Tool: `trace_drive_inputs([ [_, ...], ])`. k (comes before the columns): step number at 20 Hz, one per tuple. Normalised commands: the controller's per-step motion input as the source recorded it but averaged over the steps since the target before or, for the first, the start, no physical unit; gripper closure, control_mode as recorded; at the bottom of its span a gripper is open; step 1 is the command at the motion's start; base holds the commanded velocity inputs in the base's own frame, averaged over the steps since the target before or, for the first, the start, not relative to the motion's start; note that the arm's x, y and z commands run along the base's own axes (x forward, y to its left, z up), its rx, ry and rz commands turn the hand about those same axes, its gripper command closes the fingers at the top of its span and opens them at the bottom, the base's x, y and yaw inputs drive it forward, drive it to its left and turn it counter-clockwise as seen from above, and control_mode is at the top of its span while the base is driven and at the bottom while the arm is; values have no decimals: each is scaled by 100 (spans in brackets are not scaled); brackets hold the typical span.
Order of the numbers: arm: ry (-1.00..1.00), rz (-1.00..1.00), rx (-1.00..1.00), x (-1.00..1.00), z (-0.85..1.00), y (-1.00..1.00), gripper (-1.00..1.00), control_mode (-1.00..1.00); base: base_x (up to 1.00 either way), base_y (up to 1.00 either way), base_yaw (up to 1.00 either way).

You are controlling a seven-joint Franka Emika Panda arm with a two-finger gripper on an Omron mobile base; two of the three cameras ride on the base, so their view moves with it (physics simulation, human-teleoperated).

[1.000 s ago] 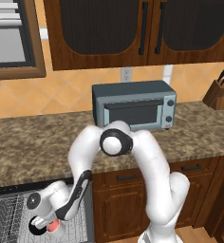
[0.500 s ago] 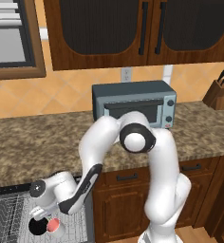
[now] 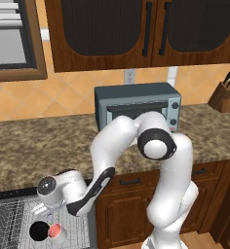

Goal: Pick up the cup and bowl from the counter, place them in the dishwasher, and close the dishwasher door.

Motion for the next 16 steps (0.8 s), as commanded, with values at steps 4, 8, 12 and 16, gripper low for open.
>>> trace_drive_inputs([
  [4,-24,0,0,-58,1,13,-100,-100,0,0,0],
  [8,-43,5,0,-91,0,26,-100,-100,0,0,0],
  [12,-38,7,0,-82,-6,34,-100,-100,0,0,0],
  [16,-28,3,-2,-81,-32,31,-100,-100,0,0,0],
])
